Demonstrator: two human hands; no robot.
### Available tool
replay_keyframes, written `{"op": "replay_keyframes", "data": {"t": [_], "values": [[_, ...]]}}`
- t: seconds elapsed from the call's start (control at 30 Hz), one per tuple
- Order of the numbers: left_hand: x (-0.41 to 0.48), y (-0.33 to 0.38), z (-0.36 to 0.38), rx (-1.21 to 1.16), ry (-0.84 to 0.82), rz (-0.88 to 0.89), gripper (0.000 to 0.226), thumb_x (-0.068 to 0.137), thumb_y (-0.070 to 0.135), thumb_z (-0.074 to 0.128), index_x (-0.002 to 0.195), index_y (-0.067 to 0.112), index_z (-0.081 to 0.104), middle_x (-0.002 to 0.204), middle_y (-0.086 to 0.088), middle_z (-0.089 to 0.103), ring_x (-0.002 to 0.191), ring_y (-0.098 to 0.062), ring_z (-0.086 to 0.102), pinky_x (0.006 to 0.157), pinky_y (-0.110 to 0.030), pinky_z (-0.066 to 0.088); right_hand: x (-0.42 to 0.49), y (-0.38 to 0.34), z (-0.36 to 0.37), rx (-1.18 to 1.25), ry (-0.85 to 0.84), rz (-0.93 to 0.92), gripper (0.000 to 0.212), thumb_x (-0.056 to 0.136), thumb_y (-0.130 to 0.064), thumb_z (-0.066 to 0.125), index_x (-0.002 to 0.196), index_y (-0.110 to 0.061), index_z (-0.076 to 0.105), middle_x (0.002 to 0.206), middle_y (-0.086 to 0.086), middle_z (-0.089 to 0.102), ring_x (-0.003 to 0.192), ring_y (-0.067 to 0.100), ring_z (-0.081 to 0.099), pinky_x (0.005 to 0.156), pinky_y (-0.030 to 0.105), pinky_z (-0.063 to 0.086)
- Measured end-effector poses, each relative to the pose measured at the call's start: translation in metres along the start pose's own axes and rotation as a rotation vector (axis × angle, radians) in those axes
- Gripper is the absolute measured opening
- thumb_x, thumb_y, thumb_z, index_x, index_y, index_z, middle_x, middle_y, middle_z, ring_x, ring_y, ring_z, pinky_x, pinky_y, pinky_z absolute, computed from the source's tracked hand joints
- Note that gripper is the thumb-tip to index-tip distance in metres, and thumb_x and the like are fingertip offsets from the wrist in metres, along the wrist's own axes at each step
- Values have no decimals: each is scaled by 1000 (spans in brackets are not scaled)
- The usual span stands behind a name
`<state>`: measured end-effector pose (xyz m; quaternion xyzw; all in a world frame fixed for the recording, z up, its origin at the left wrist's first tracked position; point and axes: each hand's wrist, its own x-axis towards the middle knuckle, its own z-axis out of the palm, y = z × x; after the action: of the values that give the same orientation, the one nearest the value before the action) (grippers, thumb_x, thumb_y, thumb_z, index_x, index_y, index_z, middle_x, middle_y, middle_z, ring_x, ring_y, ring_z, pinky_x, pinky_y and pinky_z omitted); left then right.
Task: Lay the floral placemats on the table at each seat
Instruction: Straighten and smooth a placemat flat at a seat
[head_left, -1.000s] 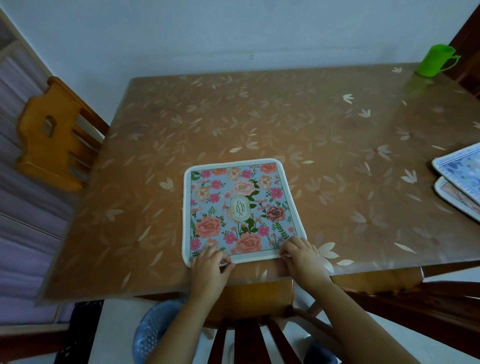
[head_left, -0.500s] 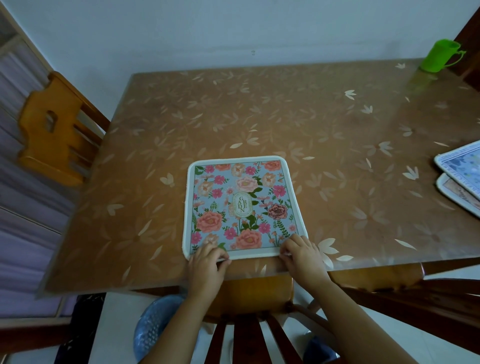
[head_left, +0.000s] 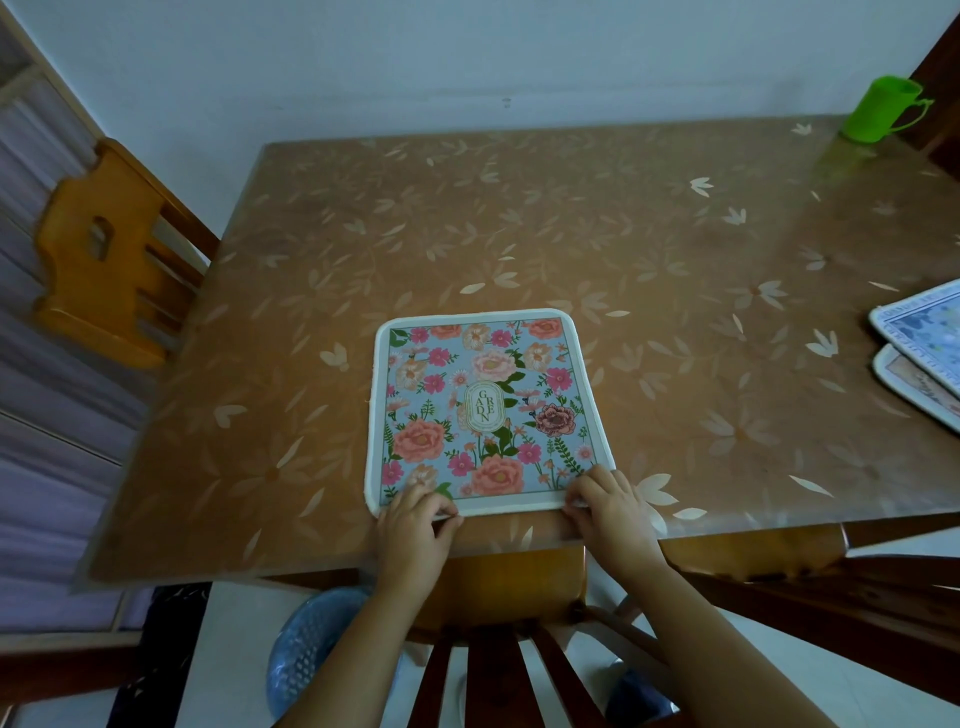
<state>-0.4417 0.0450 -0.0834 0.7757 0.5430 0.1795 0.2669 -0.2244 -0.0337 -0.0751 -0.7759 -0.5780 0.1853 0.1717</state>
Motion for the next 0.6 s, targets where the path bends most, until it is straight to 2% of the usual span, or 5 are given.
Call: {"op": "replay_keyframes", "data": {"t": [0.23, 0.33, 0.43, 0.5, 0.6], "values": [[3, -2, -4, -27, 51, -40, 17, 72, 21, 76, 86, 14, 69, 104, -4, 62, 111, -27, 49, 92, -41, 30, -2, -1, -6, 25, 21, 25, 25, 82, -29, 64, 104, -17, 59, 115, 4, 52, 109, 22, 43, 90, 41, 43], [3, -6, -2, 40, 26, 68, 26, 75, 25, 73, 101, 23, 69, 121, -2, 59, 119, -29, 44, 96, -46, 29, 0, -2, -4, 3, -15, 2, 38, 86, -36, 57, 122, -24, 52, 138, -2, 41, 132, 24, 29, 108, 49, 28], [2, -10, 9, 180, -123, 154, 44, 89, 44, 50, 130, 42, 37, 148, 11, 15, 139, -19, 1, 108, -49, 4, 1, -7, 13, -162, -162, -26, 54, 92, -50, 32, 140, -40, 9, 149, -14, -7, 139, 20, -20, 109, 56, -11], [4, -14, 15, 316, -187, 161, 48, 91, 54, 27, 134, 51, 5, 148, 15, -11, 134, -14, -24, 108, -47, -9, 2, -13, 24, -257, -191, -11, 56, 91, -56, 19, 132, -47, -17, 146, -10, -24, 132, 24, -34, 105, 57, -17], [13, -16, 19, 430, -241, 177, 50, 89, 59, 12, 131, 53, -14, 146, 14, -23, 132, -15, -31, 101, -48, -22, 13, -20, 30, -286, -192, -7, 57, 80, -68, 0, 128, -50, -24, 147, -9, -27, 130, 26, -37, 102, 56, -20]]}}
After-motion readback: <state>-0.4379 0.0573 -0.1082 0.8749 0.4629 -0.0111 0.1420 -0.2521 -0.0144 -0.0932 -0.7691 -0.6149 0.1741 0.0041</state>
